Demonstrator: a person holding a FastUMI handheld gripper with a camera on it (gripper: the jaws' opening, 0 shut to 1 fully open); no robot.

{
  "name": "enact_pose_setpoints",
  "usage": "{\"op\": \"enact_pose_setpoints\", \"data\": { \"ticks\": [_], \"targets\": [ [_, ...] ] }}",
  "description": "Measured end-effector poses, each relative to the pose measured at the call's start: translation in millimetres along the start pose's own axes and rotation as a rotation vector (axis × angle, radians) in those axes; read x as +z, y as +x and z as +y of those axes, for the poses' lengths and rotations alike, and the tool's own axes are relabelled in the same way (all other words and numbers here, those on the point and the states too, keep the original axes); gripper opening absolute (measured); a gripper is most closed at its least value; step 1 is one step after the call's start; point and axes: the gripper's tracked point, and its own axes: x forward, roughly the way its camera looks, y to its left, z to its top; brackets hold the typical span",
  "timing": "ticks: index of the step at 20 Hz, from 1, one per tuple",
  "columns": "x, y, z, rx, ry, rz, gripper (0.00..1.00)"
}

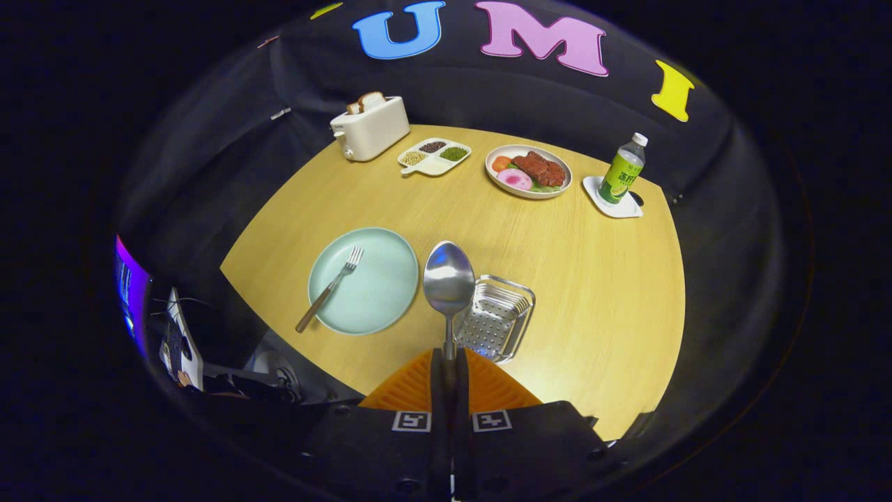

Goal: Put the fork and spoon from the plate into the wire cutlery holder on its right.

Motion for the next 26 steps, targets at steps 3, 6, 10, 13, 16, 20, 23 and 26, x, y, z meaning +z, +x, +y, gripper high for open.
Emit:
{"op": "enact_pose_setpoints", "data": {
  "ticks": [3,6,10,13,16,20,23,26],
  "targets": [
    [-19.7,0.9,-19.8,-0.009,-0.035,0.107,0.07],
    [-35.8,6.1,-37.2,-0.034,-0.112,0.228,0.07],
    [-43.7,22.1,-43.6,-0.034,-0.148,0.354,0.07],
    [-39.6,34.9,-46.7,-0.042,-0.143,0.396,0.07],
    [-39.4,43.0,-46.2,-0.039,-0.138,0.437,0.07],
    [-37.1,55.7,-43.6,-0.042,-0.130,0.469,0.09],
    [-30.5,63.8,-42.3,-0.054,-0.100,0.458,0.12],
    [-24.8,66.4,-40.8,-0.059,-0.078,0.443,0.15]
  ]
}}
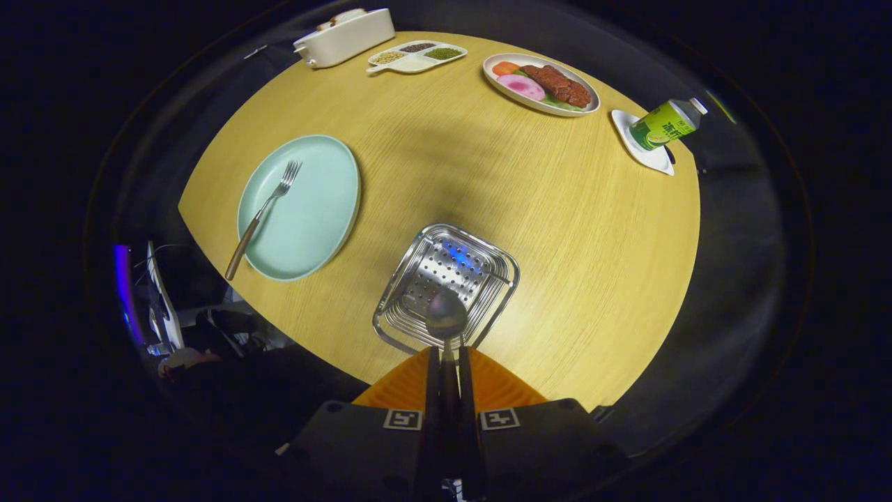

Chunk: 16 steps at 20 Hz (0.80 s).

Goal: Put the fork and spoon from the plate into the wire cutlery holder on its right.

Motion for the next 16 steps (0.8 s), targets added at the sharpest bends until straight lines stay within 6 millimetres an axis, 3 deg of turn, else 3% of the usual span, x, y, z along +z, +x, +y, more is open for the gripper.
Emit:
{"op": "enact_pose_setpoints", "data": {
  "ticks": [2,3,4,5,7,12,14,16],
  "targets": [
    [-0.5,-0.2,-2.5,-0.005,-0.002,-0.001,0.18],
    [-1.4,-0.7,-4.4,-0.011,-0.001,-0.008,0.24],
    [-0.4,-1.8,-5.9,-0.019,0.002,-0.024,0.33],
    [2.1,-3.6,-5.7,-0.022,0.010,-0.047,0.50],
    [9.5,-14.0,-6.8,-0.039,0.034,-0.123,0.61],
    [43.1,-62.2,9.0,-0.119,0.039,-0.439,0.62],
    [56.5,-81.3,30.1,-0.126,0.039,-0.550,0.63],
    [71.0,-95.5,64.5,-0.085,0.058,-0.643,0.64]
  ]
}}
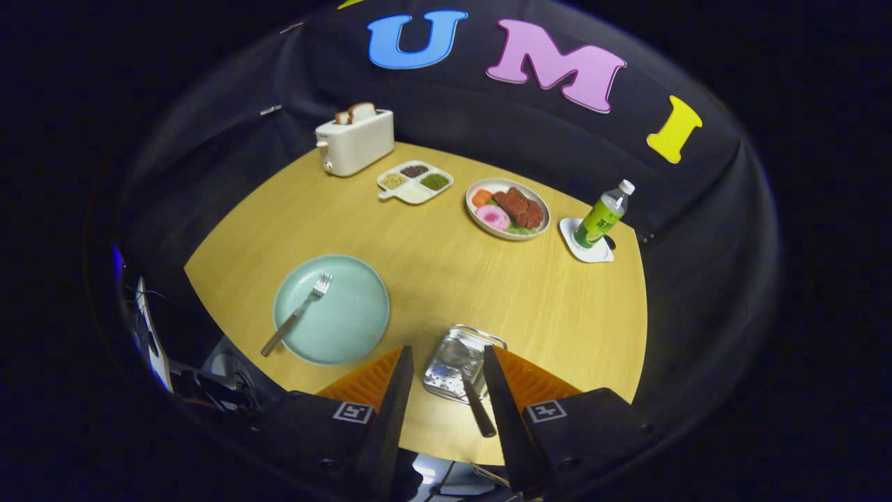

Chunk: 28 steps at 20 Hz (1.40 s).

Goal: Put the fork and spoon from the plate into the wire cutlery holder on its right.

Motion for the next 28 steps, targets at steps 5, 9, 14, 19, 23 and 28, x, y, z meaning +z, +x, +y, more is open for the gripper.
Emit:
{"op": "enact_pose_setpoints", "data": {
  "ticks": [5,9,14,19,23,28],
  "targets": [
    [17.5,3.0,90.0,0.148,0.079,-0.039,0.70],
    [10.1,29.6,140.9,0.200,0.090,0.002,0.70],
    [-17.9,76.3,175.5,0.197,0.121,0.098,0.72],
    [-57.2,119.3,192.8,0.164,0.170,0.223,0.73],
    [-69.2,138.9,199.5,0.148,0.185,0.256,0.73],
    [-82.8,154.4,190.8,0.090,0.125,0.302,0.73]
  ]
}}
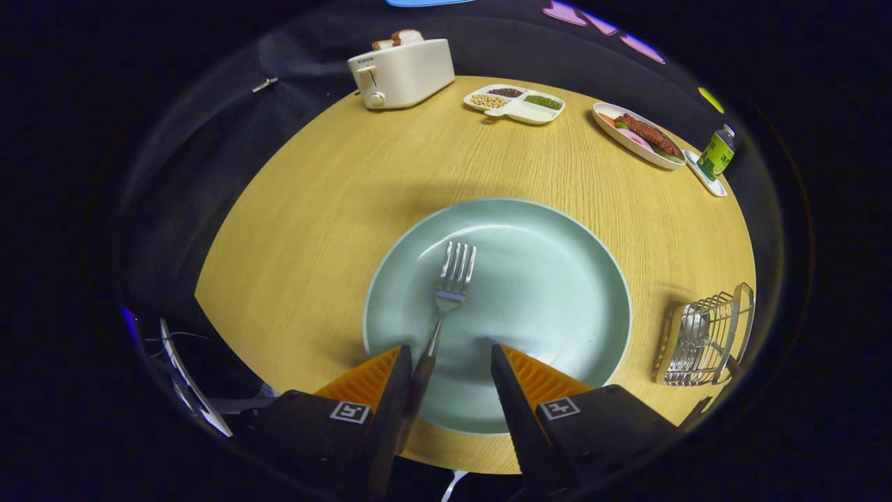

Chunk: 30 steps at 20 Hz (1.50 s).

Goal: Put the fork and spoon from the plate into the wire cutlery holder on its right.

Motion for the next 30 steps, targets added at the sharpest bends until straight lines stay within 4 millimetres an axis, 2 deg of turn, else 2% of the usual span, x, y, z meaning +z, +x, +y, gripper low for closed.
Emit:
{"op": "enact_pose_setpoints", "data": {
  "ticks": [2,5,8,10,12,13,15,19,21,26,29,30],
  "targets": [
    [-3.1,3.0,-5.8,-0.024,-0.027,0.007,0.62],
    [-5.8,8.8,-4.7,-0.018,-0.037,0.018,0.37],
    [-0.8,6.1,-2.3,-0.024,-0.078,0.007,0.37],
    [-2.3,7.7,-3.1,-0.027,-0.103,0.002,0.15],
    [-2.7,10.7,-4.1,-0.011,-0.140,0.002,0.12],
    [-2.5,8.3,-3.2,0.008,-0.154,0.000,0.08],
    [-1.0,-3.0,-4.7,0.037,-0.175,-0.021,0.09],
    [6.8,-42.1,-15.4,0.100,-0.178,-0.054,0.09],
    [9.1,-69.1,-30.1,0.114,-0.204,-0.067,0.09],
    [7.1,-142.9,-79.8,0.136,-0.166,-0.072,0.09],
    [3.8,-179.9,-126.6,0.106,-0.142,-0.046,0.09],
    [1.4,-186.2,-144.3,0.082,-0.145,-0.033,0.09]
  ]
}}
